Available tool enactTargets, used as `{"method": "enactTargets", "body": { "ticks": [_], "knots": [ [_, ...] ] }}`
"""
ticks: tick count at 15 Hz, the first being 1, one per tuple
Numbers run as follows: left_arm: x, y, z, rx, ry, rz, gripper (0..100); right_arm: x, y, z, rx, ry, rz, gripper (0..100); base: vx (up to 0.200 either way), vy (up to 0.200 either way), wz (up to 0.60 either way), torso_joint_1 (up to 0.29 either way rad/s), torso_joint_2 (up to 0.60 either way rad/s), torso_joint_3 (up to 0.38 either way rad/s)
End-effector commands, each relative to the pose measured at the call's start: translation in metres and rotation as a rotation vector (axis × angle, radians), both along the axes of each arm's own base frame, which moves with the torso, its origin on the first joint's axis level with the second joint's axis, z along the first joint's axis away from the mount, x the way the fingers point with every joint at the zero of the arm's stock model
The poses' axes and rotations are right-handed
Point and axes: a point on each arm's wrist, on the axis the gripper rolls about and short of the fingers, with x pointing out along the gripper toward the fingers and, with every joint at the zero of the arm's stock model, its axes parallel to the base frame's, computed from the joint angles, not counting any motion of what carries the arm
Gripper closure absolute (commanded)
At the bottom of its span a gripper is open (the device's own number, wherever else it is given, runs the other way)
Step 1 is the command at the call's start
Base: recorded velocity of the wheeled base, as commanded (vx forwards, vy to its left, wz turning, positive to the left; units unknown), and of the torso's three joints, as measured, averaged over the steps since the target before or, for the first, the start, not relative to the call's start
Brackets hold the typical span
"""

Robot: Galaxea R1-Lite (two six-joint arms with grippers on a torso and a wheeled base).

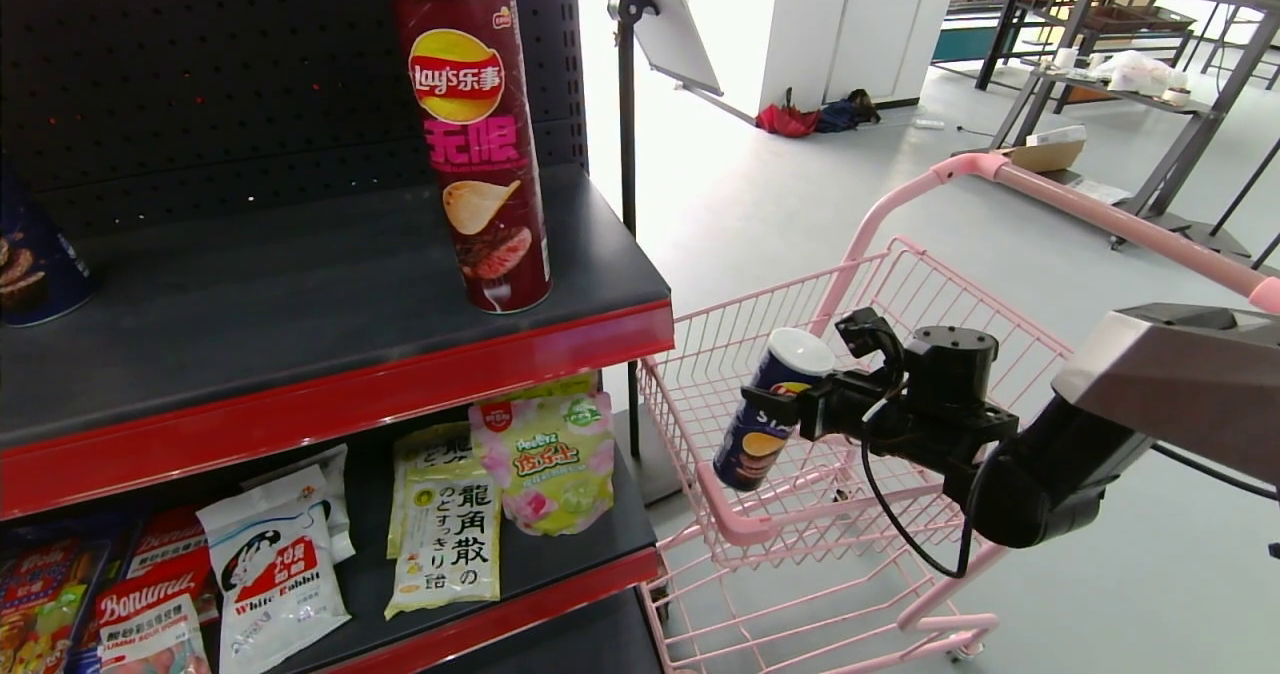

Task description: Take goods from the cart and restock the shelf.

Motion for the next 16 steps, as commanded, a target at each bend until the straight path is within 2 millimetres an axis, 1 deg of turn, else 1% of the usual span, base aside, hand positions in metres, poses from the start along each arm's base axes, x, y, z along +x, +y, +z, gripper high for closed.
{"method": "enactTargets", "body": {
  "ticks": [1,2,4,6,7,8,9,10,11,12,13,14,15,16],
  "knots": [
    [0.000,0.000,0.000,0.000,0.001,0.000,0,0.004,0.001,-0.005,0.004,0.008,-0.001,0,0.000,0.000,0.00,0.000,0.00,0.000],
    [0.000,0.000,0.000,0.000,0.001,0.001,0,0.005,0.001,-0.008,0.001,0.012,-0.009,100,0.000,0.000,0.00,0.000,0.00,0.000],
    [0.000,0.000,0.000,0.000,0.001,0.000,0,0.003,0.004,-0.009,0.002,0.020,-0.005,100,0.000,0.000,0.00,0.000,0.00,0.000],
    [0.000,0.000,0.000,0.000,0.001,0.000,0,0.004,0.005,-0.006,0.000,-0.004,-0.025,100,0.000,0.000,0.00,0.000,0.00,0.000],
    [0.000,0.000,0.000,0.000,0.001,0.000,0,0.004,0.006,0.003,0.003,-0.042,-0.052,100,0.000,0.000,0.00,0.000,0.00,0.000],
    [0.000,0.000,0.000,0.000,0.001,0.000,0,0.004,0.007,0.016,0.011,-0.081,-0.066,100,0.000,0.000,0.00,0.000,0.00,0.000],
    [0.000,0.000,0.000,0.000,0.001,0.000,0,0.000,0.012,0.048,0.032,-0.150,-0.069,100,0.000,0.000,0.00,0.000,0.00,0.000],
    [0.000,0.000,0.000,0.000,0.001,0.000,0,-0.009,0.009,0.081,0.033,-0.179,-0.089,100,0.000,0.000,0.00,0.000,0.00,0.000],
    [0.000,0.000,0.000,-0.001,0.001,0.000,0,-0.024,0.003,0.121,0.030,-0.197,-0.116,100,0.000,0.000,0.00,0.000,0.00,0.000],
    [0.000,0.000,0.000,-0.003,0.001,-0.002,0,-0.045,-0.005,0.156,0.002,-0.214,-0.132,100,0.000,0.000,0.00,0.000,0.00,0.000],
    [0.000,0.000,0.000,-0.003,0.001,0.000,0,-0.068,-0.015,0.181,-0.040,-0.225,-0.148,100,0.000,0.000,0.00,0.000,0.00,0.000],
    [0.000,0.000,0.000,-0.003,0.001,0.000,0,-0.099,-0.028,0.206,-0.089,-0.229,-0.195,100,0.000,0.000,0.00,0.000,0.00,0.000],
    [0.000,0.000,0.000,-0.003,0.001,0.000,0,-0.132,-0.039,0.226,-0.116,-0.229,-0.291,100,0.000,0.000,0.00,0.000,0.00,0.000],
    [0.000,0.000,0.000,-0.003,0.001,0.000,0,-0.157,-0.048,0.236,-0.133,-0.230,-0.387,100,0.000,0.000,0.00,0.000,0.00,0.000]
  ]
}}
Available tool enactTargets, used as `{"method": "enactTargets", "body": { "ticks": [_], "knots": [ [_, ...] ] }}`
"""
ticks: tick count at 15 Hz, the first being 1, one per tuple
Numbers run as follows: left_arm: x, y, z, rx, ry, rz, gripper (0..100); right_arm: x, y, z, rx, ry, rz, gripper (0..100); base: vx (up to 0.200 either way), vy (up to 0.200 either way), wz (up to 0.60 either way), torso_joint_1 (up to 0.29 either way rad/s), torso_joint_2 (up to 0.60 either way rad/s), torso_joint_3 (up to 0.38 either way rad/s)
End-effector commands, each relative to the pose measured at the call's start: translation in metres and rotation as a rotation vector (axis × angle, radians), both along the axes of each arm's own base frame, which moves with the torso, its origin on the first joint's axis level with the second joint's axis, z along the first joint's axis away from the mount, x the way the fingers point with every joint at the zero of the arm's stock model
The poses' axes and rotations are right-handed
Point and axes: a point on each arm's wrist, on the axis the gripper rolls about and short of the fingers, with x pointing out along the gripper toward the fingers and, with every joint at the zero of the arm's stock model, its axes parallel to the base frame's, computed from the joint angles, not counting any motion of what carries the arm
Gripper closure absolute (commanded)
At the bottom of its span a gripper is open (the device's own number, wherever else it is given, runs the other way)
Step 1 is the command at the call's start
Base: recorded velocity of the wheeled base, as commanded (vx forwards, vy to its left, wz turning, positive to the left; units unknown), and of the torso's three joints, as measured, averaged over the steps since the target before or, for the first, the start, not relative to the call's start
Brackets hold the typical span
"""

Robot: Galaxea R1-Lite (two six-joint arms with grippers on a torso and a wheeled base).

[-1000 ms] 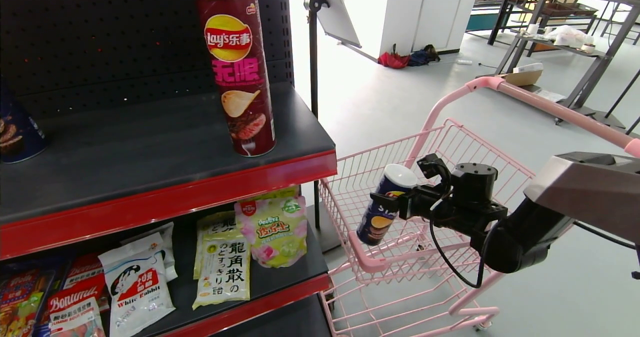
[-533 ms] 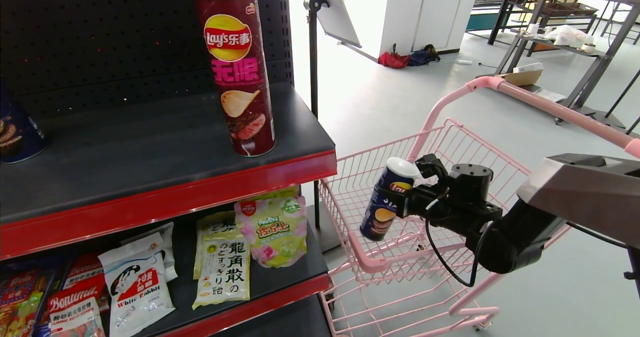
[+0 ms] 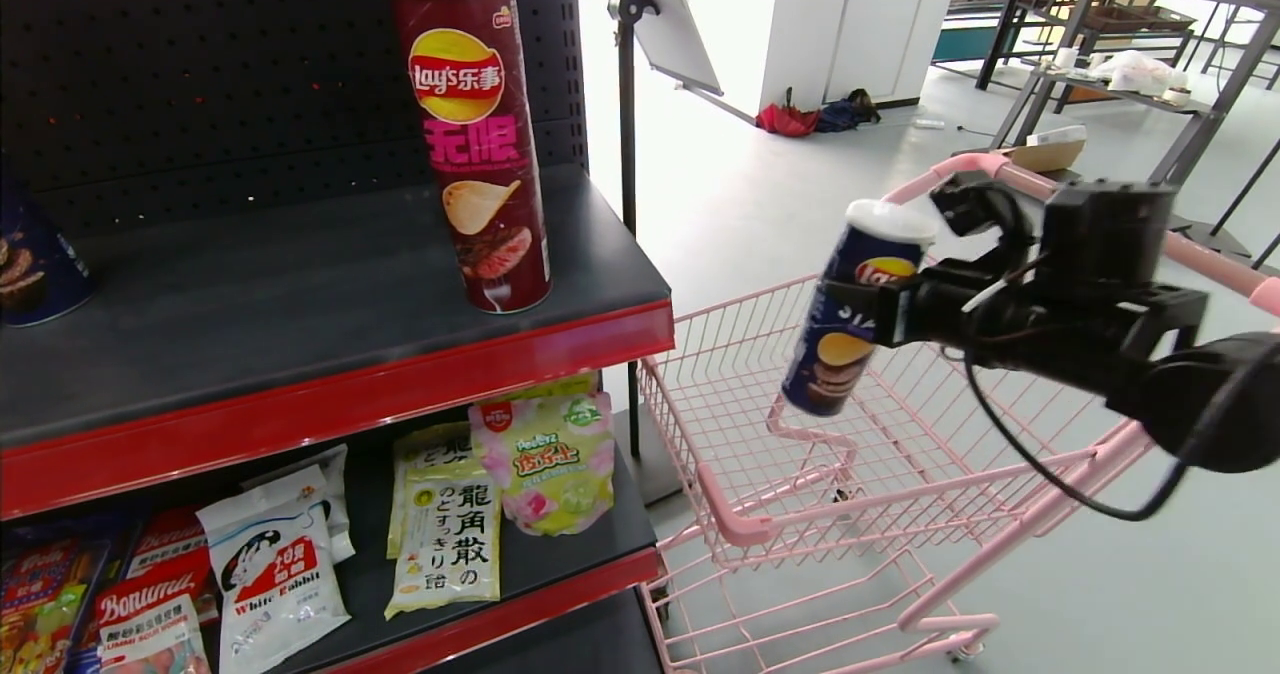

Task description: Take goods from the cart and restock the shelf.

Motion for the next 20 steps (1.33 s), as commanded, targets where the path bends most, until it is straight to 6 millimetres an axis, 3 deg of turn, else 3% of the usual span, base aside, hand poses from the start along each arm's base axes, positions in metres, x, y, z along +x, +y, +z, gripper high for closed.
{"method": "enactTargets", "body": {
  "ticks": [1,2,3,4,6,8,14,20],
  "knots": [
    [0.000,0.000,0.000,0.000,0.001,0.001,0,-0.128,-0.045,0.089,-0.039,-0.153,-0.265,100,0.000,0.000,0.00,0.000,0.00,0.000],
    [0.000,0.000,0.000,0.000,0.001,0.001,0,-0.160,-0.056,0.088,-0.034,-0.165,-0.294,100,0.000,0.000,0.00,0.000,0.00,0.000],
    [0.000,0.000,0.000,0.000,0.001,0.001,0,-0.178,-0.063,0.084,-0.036,-0.163,-0.307,100,0.000,0.000,0.00,0.000,0.00,0.000],
    [0.000,0.000,0.000,-0.002,0.001,0.000,0,-0.226,-0.081,0.059,-0.074,-0.091,-0.357,100,0.000,0.000,0.00,0.000,0.00,0.000],
    [0.000,0.000,0.000,-0.002,0.002,0.001,0,-0.280,-0.094,0.033,-0.106,-0.040,-0.403,100,0.000,0.000,0.00,0.000,0.00,0.000],
    [0.000,0.000,0.000,-0.003,0.002,0.000,0,-0.310,-0.100,0.018,-0.119,-0.012,-0.465,100,0.000,0.000,0.00,0.000,0.00,0.000],
    [0.000,0.000,0.000,-0.003,0.002,0.000,0,-0.325,-0.101,0.007,-0.131,-0.030,-0.465,100,0.000,0.000,0.00,0.008,-0.03,-0.018],
    [0.000,0.000,0.000,-0.003,0.002,0.000,0,-0.323,-0.101,0.006,-0.141,-0.021,-0.457,100,0.000,0.000,0.00,0.158,-0.47,-0.312]
  ]
}}
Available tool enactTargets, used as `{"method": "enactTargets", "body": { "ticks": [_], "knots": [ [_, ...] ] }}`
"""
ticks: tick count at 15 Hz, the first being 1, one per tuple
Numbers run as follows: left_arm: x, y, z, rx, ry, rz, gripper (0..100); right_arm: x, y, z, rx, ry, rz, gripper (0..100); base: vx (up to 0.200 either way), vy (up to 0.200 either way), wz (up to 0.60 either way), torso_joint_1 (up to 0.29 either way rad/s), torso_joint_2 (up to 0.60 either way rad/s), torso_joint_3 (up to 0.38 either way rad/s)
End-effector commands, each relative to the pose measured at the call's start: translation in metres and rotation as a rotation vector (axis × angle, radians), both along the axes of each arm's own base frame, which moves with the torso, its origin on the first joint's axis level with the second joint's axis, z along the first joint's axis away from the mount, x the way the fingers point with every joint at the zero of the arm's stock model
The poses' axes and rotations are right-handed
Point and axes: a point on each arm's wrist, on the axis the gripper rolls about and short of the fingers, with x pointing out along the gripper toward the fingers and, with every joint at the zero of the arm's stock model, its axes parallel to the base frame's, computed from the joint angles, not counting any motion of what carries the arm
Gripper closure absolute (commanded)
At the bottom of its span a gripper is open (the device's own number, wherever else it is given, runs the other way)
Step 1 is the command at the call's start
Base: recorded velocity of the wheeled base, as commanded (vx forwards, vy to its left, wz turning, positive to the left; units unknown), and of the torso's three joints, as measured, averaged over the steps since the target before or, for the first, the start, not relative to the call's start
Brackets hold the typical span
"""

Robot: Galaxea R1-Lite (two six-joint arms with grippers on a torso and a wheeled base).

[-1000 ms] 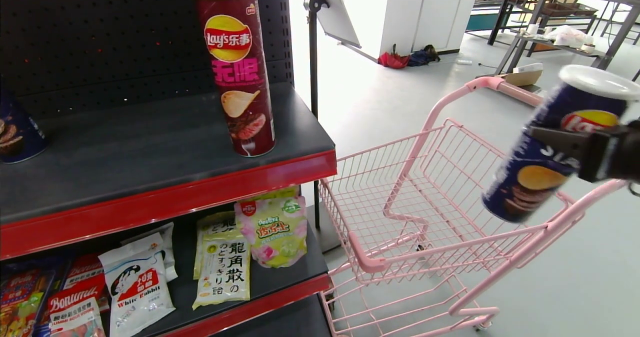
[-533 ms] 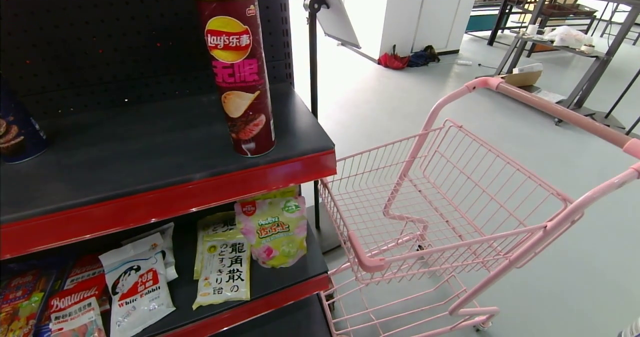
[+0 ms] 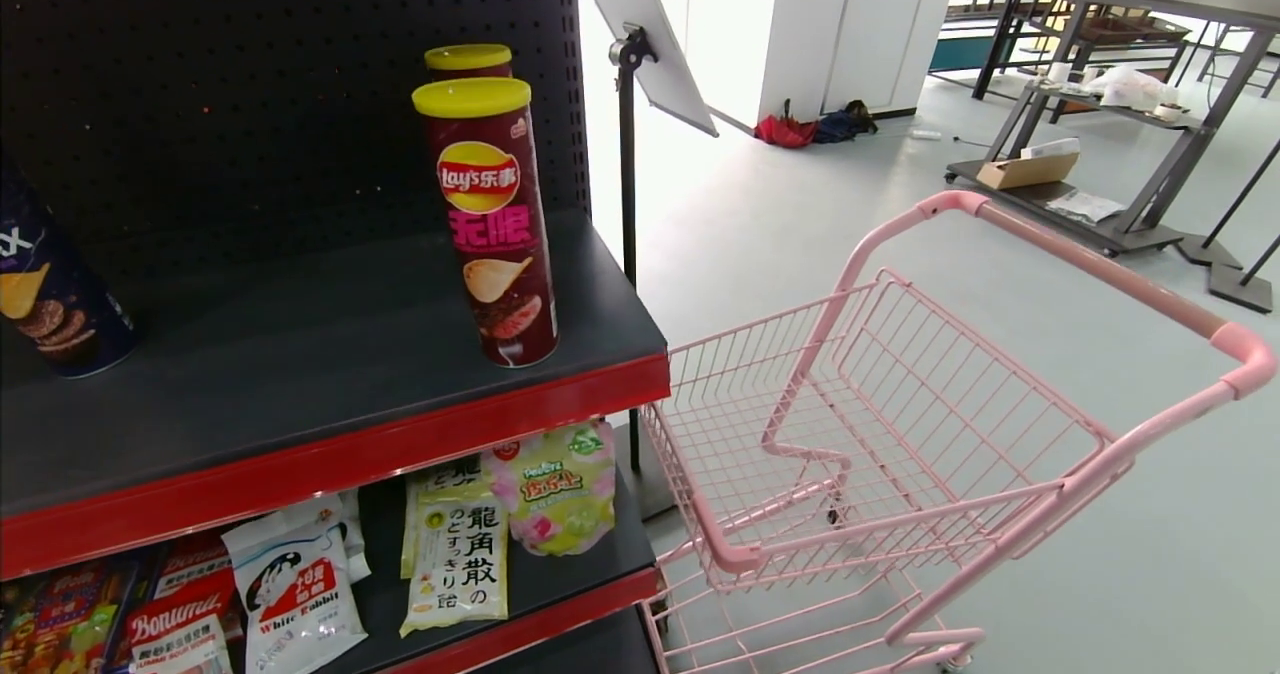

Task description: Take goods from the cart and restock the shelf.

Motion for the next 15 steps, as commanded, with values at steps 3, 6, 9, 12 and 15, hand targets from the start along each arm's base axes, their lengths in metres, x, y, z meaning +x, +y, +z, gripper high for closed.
{"method": "enactTargets", "body": {
  "ticks": [3,6,9,12,15],
  "knots": [
    [0.0001,0.0000,0.0000,0.000,0.001,0.000,0,0.0027,0.0003,-0.0001,-0.001,0.014,0.001,100,0.000,0.000,0.00,0.217,-0.59,-0.374],
    [0.0001,0.0000,0.0000,0.000,0.001,0.000,0,0.0041,0.0004,-0.0047,-0.003,0.030,0.001,100,0.000,0.000,0.00,0.217,-0.56,-0.334],
    [0.0001,0.0000,0.0000,0.000,0.001,0.000,0,0.0052,0.0006,-0.0070,-0.008,0.040,0.006,100,0.000,0.000,0.00,0.168,-0.41,-0.246],
    [0.0001,0.0000,0.0000,0.000,0.001,0.002,0,0.0048,0.0009,-0.0071,-0.005,0.040,0.023,100,0.000,0.000,0.00,0.159,-0.37,-0.217],
    [0.0001,0.0000,0.0000,0.000,0.001,0.000,0,0.0054,0.0010,-0.0071,-0.018,0.044,0.027,100,0.000,0.000,0.00,0.157,-0.37,-0.207]
  ]
}}
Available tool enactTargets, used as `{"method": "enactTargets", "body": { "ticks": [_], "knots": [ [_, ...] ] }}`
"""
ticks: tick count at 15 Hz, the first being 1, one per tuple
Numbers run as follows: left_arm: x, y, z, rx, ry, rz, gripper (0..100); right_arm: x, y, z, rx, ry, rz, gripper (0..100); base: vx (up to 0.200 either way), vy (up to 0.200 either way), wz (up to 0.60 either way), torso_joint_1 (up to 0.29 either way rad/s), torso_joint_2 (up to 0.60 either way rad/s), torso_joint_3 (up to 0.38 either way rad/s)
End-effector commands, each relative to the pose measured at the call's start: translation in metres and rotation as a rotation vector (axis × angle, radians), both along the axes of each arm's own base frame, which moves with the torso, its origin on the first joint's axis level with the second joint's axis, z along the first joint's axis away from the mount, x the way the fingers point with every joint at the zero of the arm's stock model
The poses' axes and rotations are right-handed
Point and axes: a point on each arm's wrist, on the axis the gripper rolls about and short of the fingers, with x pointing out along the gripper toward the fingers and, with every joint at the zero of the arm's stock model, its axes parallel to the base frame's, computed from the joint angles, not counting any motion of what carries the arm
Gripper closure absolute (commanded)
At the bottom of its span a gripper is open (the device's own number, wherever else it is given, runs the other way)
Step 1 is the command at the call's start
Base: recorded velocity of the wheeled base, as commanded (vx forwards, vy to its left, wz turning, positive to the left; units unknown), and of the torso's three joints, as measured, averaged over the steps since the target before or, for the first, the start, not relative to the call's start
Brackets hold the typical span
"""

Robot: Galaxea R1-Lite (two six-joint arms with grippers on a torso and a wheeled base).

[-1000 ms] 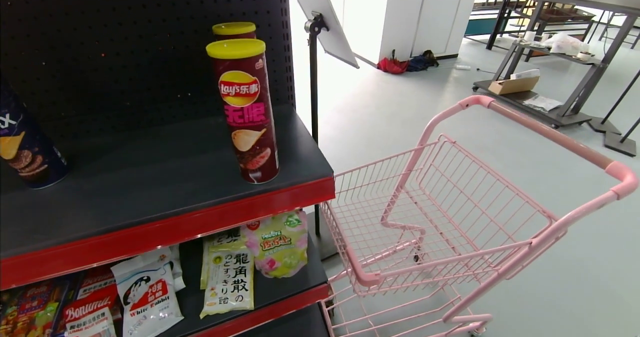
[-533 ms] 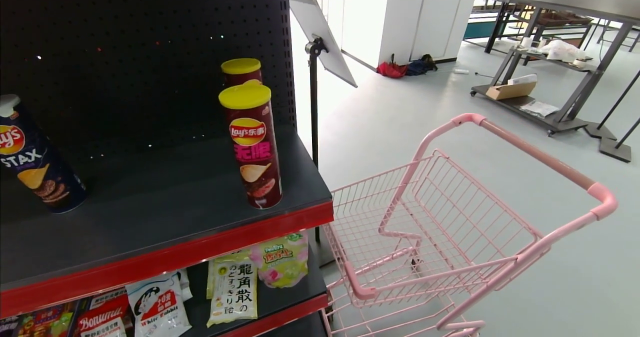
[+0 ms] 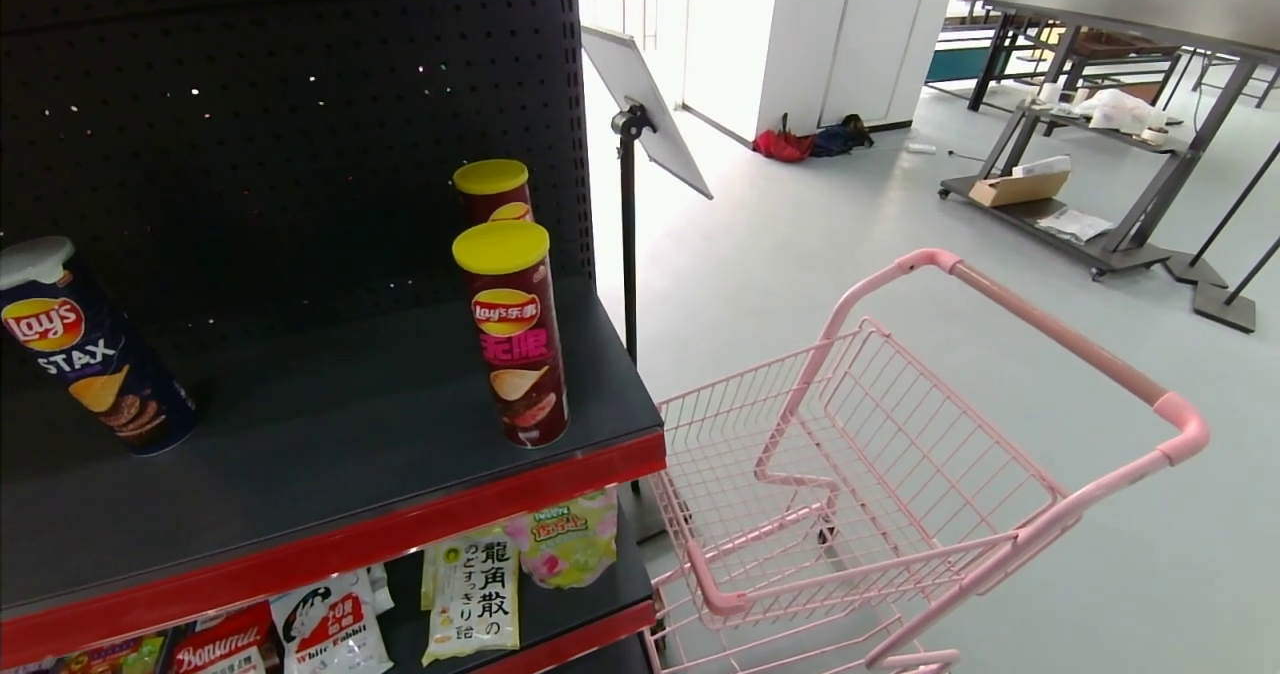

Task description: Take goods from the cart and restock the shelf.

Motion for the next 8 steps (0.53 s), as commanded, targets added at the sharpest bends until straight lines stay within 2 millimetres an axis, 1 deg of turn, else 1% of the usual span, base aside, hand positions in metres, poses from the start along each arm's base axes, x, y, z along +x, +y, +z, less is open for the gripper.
{"method": "enactTargets", "body": {
  "ticks": [1,2,4,8],
  "knots": [
    [0.0001,0.0000,0.0000,0.000,0.001,0.000,0,0.0006,0.0001,-0.0007,-0.011,0.007,0.003,100,0.000,0.000,0.00,0.129,-0.30,-0.163],
    [0.0001,0.0000,0.0000,0.000,0.001,0.000,0,0.0007,0.0001,-0.0049,-0.019,0.014,0.002,100,0.000,0.000,0.00,0.046,-0.08,-0.056],
    [0.0001,0.0000,0.0002,0.000,0.000,0.000,0,0.0011,0.0000,-0.0083,-0.023,0.022,-0.007,100,0.000,0.000,0.60,0.019,-0.03,-0.027],
    [0.0001,0.0000,0.0000,0.000,0.001,0.000,0,0.0009,0.0000,-0.0082,-0.024,0.019,-0.003,100,0.000,0.000,0.60,0.008,0.00,0.000]
  ]
}}
